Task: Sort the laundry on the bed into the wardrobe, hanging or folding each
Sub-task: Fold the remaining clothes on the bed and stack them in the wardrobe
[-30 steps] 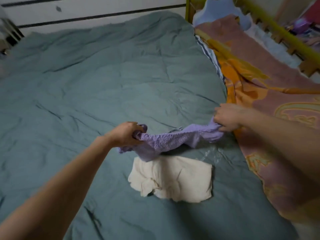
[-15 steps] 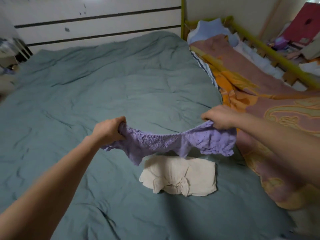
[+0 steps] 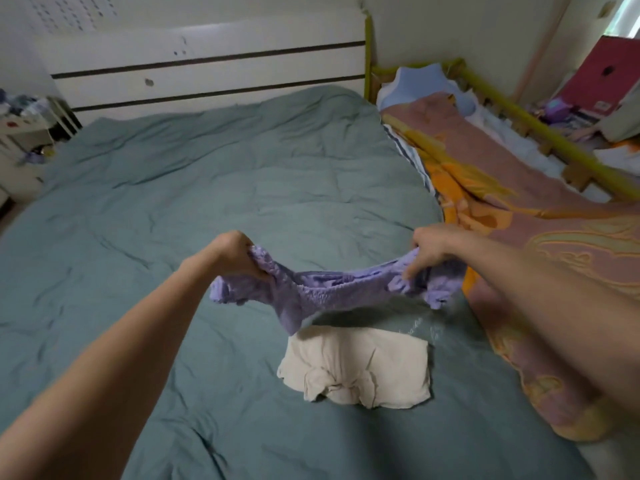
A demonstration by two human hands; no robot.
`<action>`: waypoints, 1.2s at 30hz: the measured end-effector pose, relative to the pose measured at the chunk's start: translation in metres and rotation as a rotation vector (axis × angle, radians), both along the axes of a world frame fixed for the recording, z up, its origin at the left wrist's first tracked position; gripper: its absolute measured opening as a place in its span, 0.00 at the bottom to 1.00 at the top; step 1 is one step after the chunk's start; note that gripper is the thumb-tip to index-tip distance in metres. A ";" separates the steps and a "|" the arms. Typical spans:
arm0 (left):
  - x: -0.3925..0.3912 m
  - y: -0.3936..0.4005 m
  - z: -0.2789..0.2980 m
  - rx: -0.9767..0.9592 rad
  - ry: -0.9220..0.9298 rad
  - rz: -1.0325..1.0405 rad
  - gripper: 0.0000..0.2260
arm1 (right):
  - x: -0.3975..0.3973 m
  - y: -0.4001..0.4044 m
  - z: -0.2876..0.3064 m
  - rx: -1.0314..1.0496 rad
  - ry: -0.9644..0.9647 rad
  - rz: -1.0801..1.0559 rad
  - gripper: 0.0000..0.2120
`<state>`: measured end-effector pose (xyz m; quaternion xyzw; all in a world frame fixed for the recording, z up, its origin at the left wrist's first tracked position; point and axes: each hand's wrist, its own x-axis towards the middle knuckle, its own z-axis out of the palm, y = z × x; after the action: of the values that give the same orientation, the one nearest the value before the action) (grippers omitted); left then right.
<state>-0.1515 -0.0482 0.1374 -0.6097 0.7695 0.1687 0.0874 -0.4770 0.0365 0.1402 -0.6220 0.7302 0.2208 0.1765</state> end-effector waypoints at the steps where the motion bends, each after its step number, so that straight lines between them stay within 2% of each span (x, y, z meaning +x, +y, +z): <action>1: -0.001 0.000 -0.001 0.047 0.041 0.020 0.22 | -0.004 -0.001 -0.001 0.000 -0.022 -0.021 0.25; 5: -0.001 -0.003 -0.003 0.083 0.292 0.092 0.16 | -0.021 -0.008 -0.002 -0.065 -0.002 0.011 0.19; 9: -0.007 -0.004 -0.015 -0.023 0.327 0.151 0.15 | -0.026 -0.012 -0.009 -0.050 -0.033 0.003 0.18; 11: -0.008 -0.005 -0.017 -0.011 0.332 0.180 0.16 | -0.028 -0.011 -0.011 -0.073 -0.031 0.006 0.19; 14: -0.006 0.000 -0.005 0.202 0.323 0.121 0.14 | -0.033 -0.007 -0.003 0.044 -0.120 0.002 0.20; 16: -0.005 0.012 0.007 0.483 0.296 0.060 0.18 | -0.032 0.001 0.008 0.234 -0.168 0.008 0.13; 18: -0.008 0.022 0.016 0.727 0.167 0.003 0.26 | -0.024 0.011 0.016 0.436 -0.183 0.032 0.07; 20: -0.012 0.028 0.015 0.839 0.004 -0.048 0.25 | -0.016 0.019 0.016 0.558 -0.221 0.027 0.06; 21: -0.013 0.028 0.012 0.808 -0.073 -0.073 0.24 | -0.012 0.022 0.016 0.585 -0.232 0.012 0.06; 23: -0.015 0.025 0.003 0.629 -0.230 -0.139 0.25 | -0.006 0.024 0.010 0.581 -0.209 -0.006 0.12; 26: -0.022 0.020 -0.019 0.348 -0.330 -0.137 0.28 | -0.007 0.019 -0.018 0.395 -0.067 -0.003 0.21; 28: -0.027 0.017 -0.043 0.233 -0.219 -0.050 0.25 | -0.008 0.016 -0.048 0.213 -0.018 -0.022 0.19; 30: -0.032 0.014 -0.074 0.119 -0.062 0.091 0.22 | -0.009 0.014 -0.079 -0.006 -0.031 -0.087 0.07; 32: -0.036 0.014 -0.097 0.002 0.053 0.252 0.18 | -0.012 0.013 -0.105 -0.203 -0.072 -0.179 0.05; 36: -0.046 0.008 -0.146 -0.059 0.206 0.436 0.14 | -0.018 0.006 -0.153 -0.362 -0.118 -0.301 0.01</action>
<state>-0.1971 -0.0403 -0.0083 -0.7431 0.6293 0.2225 -0.0477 -0.4952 0.0420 -0.0124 -0.5396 0.8306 0.0209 0.1356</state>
